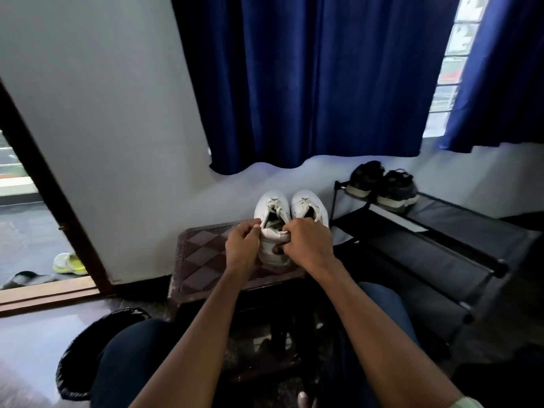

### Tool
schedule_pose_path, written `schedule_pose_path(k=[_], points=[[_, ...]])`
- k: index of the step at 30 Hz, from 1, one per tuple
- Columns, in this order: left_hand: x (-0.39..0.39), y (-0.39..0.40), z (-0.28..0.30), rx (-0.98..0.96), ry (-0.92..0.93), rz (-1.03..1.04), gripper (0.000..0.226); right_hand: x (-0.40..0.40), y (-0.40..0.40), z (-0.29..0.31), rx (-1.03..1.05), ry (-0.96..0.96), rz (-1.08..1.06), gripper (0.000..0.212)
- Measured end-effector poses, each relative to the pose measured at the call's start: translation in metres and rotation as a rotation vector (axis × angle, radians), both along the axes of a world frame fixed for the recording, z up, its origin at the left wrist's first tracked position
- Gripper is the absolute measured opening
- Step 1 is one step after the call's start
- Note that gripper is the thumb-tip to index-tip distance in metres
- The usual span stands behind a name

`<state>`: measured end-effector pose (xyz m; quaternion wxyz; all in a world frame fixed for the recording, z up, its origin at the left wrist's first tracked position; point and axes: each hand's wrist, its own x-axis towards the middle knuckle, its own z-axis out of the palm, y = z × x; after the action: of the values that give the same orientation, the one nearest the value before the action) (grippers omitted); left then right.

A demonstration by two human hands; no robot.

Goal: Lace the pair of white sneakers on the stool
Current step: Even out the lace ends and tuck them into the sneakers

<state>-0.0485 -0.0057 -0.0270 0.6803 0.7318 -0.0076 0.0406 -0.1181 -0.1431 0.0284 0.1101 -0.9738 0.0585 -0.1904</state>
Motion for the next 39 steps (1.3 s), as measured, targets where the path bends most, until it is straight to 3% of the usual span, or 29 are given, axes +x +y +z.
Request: schedule_pose_path(k=[3, 8, 18, 23, 29, 35, 39], points=[[-0.008, -0.053, 0.028, 0.085, -0.118, -0.006, 0.022, -0.017, -0.04, 0.019, 0.005, -0.054, -0.092, 0.027], [-0.01, -0.146, 0.061, 0.133, -0.276, -0.097, 0.019, -0.042, -0.115, 0.042, 0.006, -0.104, -0.27, 0.026], [-0.02, -0.338, 0.069, 0.142, -0.351, -0.433, 0.022, -0.056, -0.276, 0.046, 0.033, -0.092, -0.648, 0.021], [-0.013, -0.403, 0.054, 0.286, -0.371, -0.612, 0.053, -0.028, -0.346, 0.033, 0.103, -0.036, -0.716, 0.024], [-0.001, -0.447, 0.034, 0.399, -0.275, -0.632, 0.039, 0.003, -0.394, -0.003, 0.21, 0.05, -0.715, 0.029], [0.027, -0.448, 0.013, 0.423, -0.133, -0.608, 0.056, 0.018, -0.397, -0.015, 0.129, 0.115, -0.724, 0.03], [0.02, -0.432, 0.03, 0.39, -0.142, -0.595, 0.034, 0.012, -0.379, -0.01, 0.067, 0.066, -0.765, 0.036]])
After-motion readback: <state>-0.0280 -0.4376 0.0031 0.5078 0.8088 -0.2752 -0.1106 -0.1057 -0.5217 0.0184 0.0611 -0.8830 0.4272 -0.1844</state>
